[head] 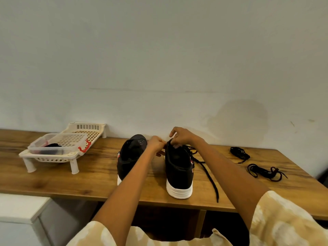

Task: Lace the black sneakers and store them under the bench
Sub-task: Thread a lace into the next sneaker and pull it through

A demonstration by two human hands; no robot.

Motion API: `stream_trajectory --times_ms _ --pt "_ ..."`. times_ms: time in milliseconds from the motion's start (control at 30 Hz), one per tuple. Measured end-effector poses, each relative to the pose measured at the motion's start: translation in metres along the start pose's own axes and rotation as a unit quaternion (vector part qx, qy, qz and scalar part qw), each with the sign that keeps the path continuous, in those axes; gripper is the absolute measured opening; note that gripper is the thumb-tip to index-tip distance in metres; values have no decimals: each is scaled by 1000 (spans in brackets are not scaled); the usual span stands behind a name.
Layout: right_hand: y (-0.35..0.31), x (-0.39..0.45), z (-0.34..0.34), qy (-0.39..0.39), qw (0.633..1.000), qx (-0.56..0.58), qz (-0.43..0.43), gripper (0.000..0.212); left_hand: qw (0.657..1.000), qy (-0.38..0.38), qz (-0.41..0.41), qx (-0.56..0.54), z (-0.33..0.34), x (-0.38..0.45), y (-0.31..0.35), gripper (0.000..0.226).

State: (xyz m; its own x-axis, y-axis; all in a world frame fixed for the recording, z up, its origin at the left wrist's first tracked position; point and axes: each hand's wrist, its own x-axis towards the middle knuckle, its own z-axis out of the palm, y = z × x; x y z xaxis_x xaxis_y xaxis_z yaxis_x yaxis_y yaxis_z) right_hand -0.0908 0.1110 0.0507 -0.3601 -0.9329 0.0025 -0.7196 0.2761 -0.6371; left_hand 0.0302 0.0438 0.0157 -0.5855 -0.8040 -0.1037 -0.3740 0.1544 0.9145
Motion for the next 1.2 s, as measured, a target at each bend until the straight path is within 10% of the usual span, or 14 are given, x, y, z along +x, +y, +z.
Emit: stream_trajectory --times_ms 400,700,800,933,1200 --pt "0 5 6 18 999 -29 9 19 992 69 52 96 8 -7 -2 18" --pt "-18 6 -3 30 995 -83 -54 23 989 122 68 -44 -8 -2 16 17" --pt "-34 1 -22 99 991 59 -74 20 980 68 50 -179 -7 -5 13 26" --pt "-77 -3 -68 193 926 294 -135 12 994 -34 64 -79 3 -13 -2 26" --pt "-95 -16 -95 231 870 407 -155 11 966 133 116 -191 -14 -8 43 20"
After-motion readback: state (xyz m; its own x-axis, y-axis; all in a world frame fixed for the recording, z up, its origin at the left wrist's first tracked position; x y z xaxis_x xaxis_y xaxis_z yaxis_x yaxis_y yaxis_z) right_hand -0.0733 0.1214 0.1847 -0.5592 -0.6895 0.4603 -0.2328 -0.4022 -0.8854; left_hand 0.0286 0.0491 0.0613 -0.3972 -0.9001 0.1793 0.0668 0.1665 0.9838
